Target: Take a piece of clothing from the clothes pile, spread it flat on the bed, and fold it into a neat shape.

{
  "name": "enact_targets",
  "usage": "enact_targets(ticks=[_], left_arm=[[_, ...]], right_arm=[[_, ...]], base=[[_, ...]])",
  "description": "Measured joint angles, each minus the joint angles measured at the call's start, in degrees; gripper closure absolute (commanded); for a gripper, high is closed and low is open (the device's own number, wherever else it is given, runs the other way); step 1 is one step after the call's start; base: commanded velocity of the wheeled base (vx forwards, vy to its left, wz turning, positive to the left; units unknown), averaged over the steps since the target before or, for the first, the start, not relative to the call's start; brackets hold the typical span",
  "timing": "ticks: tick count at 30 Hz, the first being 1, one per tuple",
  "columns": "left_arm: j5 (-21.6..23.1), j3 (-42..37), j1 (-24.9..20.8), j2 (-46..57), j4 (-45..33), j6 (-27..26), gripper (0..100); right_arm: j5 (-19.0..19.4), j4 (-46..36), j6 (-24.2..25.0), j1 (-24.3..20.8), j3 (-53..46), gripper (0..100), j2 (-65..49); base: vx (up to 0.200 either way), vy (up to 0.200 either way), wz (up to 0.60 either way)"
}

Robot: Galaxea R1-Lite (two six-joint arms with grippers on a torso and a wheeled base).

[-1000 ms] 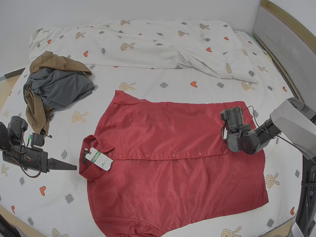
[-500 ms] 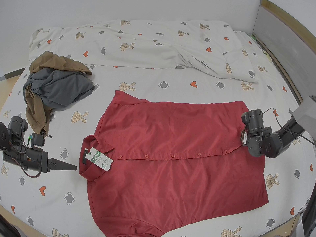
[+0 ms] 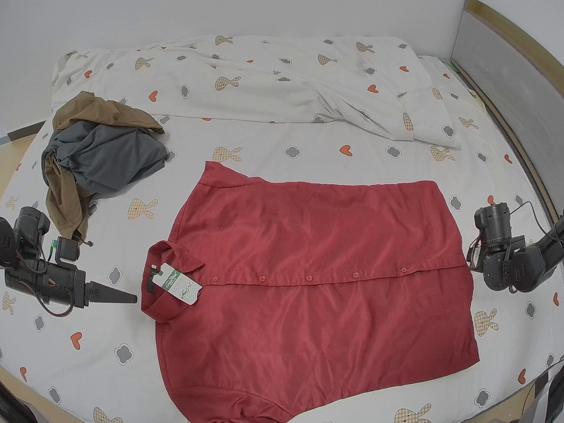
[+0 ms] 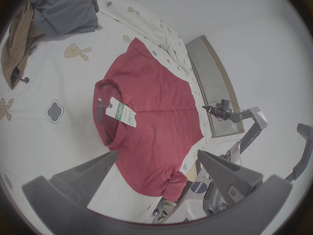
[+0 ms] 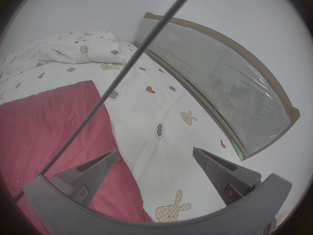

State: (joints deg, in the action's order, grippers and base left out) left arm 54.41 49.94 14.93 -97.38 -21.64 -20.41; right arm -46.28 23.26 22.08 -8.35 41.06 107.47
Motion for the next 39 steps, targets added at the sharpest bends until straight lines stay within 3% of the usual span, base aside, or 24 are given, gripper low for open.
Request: enact_targets(ticks=[4,7,16,18,21,26,34,39], left_arm=[[0.0,0.11,-0.02,-0.09,0.02,0.05,0],[0.0,0.24,-0.02,-0.17,0.1,0.13,0],[-0.41,-0.33,-1.32,2.07,0.11,1.99,0],[-2.18,-1.19,-3.12,3.72,-0.63,2.84,0],[-8.42,-3.21,-7.56,6.1,-1.89,3.85,0],[-19.08,-8.98,-15.14,9.24,-1.4,5.14,0],[-22.97,-11.67,-18.1,10.06,9.85,13.48,0],[-25.32,-10.48,-18.21,7.66,20.36,21.09,0]], right_arm=[[2.71,0.0,1.07,0.69,-1.87,0,-2.97],[9.17,-0.05,2.26,1.05,-3.39,0,-5.55],[42.47,-0.28,4.55,6.14,-10.14,0,-16.79],[49.55,-0.35,4.96,7.91,-13.06,0,-20.04],[56.15,-0.41,5.47,9.78,-17.63,0,-24.13],[58.42,-0.27,5.97,9.95,-22.46,0,-28.15],[59.1,0.52,6.94,4.25,-26.92,0,-28.94],[63.67,3.67,7.05,3.8,-30.89,0,-28.95]], base=[[0.0,0.0,0.0],[0.0,0.0,0.0],[0.0,0.0,0.0],[0.0,0.0,0.0],[0.0,0.0,0.0],[0.0,0.0,0.0],[0.0,0.0,0.0],[0.0,0.0,0.0]])
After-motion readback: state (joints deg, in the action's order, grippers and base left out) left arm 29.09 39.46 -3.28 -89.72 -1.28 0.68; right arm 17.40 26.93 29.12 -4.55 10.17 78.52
